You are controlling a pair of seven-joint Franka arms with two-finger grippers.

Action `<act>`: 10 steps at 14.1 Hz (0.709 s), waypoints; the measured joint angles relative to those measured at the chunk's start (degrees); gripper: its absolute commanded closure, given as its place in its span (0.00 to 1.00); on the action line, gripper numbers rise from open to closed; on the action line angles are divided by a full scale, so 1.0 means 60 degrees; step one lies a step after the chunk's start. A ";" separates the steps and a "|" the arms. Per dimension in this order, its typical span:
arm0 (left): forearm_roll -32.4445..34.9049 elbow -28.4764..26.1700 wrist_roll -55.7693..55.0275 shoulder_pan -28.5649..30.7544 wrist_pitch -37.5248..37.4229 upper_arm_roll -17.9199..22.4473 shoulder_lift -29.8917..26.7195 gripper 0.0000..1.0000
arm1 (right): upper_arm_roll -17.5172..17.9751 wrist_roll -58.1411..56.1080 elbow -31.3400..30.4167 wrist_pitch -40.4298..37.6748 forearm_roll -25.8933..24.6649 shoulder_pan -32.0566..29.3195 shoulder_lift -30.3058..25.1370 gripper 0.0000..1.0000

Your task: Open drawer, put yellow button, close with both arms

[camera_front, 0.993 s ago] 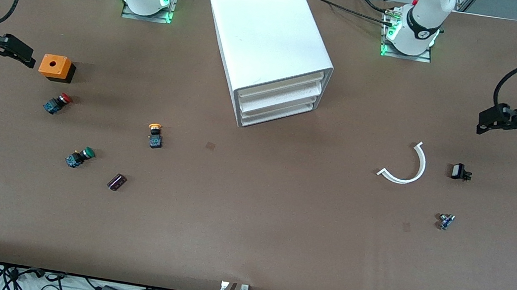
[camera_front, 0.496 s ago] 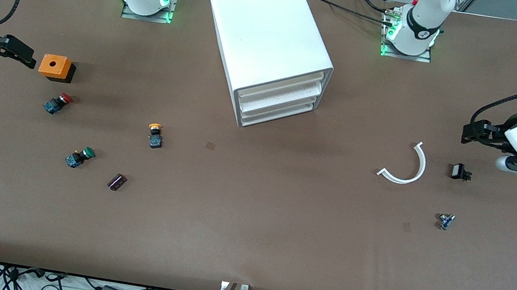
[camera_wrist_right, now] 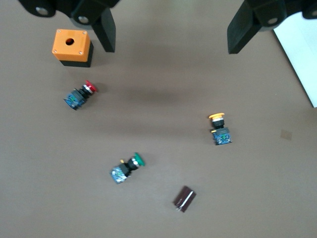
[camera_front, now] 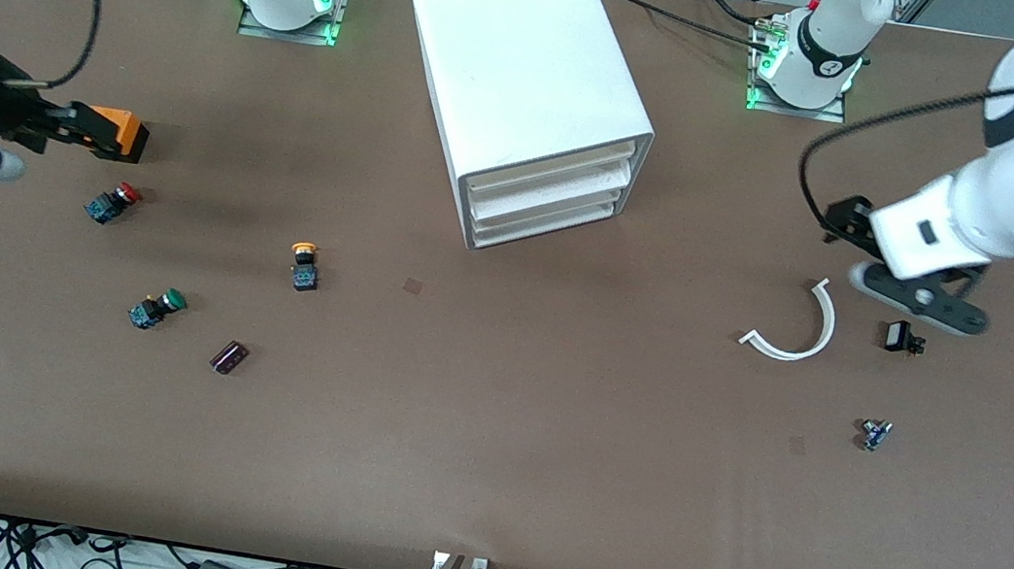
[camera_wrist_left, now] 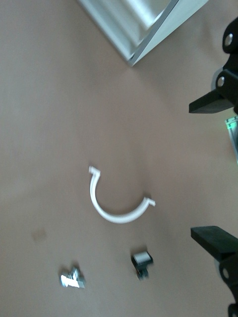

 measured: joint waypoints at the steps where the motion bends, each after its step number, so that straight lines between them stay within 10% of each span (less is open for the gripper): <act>1: -0.0359 -0.0002 0.0308 -0.0030 -0.0057 -0.0062 0.0009 0.00 | 0.0007 0.0000 -0.0004 0.0055 0.0000 0.0237 0.0151 0.00; 10: -0.3861 -0.0044 0.2337 0.0026 -0.0114 -0.0086 0.2092 0.00 | 0.0033 0.0037 -0.0058 0.1122 -0.0002 0.1682 0.1973 0.00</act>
